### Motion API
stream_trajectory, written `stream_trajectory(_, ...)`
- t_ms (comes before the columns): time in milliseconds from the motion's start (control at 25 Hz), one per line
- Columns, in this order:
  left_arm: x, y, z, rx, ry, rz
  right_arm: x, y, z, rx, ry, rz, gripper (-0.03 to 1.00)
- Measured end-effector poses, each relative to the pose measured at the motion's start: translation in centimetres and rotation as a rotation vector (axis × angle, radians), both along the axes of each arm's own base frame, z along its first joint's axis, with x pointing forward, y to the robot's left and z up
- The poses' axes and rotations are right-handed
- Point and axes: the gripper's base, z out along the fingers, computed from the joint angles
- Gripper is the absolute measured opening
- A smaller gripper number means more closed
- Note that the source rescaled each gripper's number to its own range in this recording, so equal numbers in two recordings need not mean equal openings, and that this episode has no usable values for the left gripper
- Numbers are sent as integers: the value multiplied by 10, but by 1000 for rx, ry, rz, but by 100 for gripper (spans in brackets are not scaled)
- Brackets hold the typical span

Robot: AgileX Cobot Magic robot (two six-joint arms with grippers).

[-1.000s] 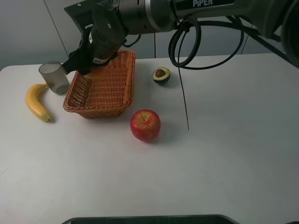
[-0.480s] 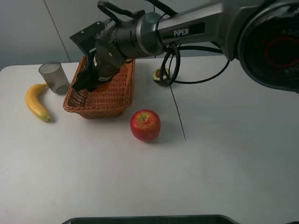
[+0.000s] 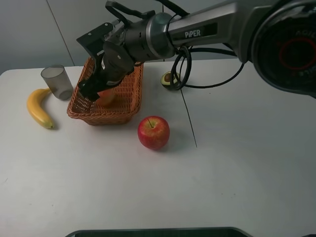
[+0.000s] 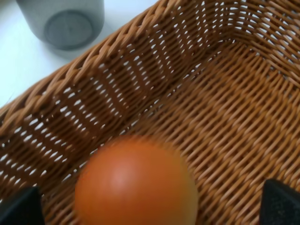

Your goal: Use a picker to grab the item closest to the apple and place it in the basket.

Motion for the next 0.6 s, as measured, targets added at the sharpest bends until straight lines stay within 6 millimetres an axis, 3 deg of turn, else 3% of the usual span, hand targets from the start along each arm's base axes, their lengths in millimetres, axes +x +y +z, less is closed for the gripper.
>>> stream_trajectory(360, 0, 0, 0, 0, 0, 0, 0, -17, 51, 11, 4, -49, 99)
stream_trajectory(480, 0, 0, 0, 0, 0, 0, 1, -34, 69, 1, 86, -107, 100)
stream_trajectory(600, 0, 0, 0, 0, 0, 0, 4, -66, 81, 9, 158, -175, 100)
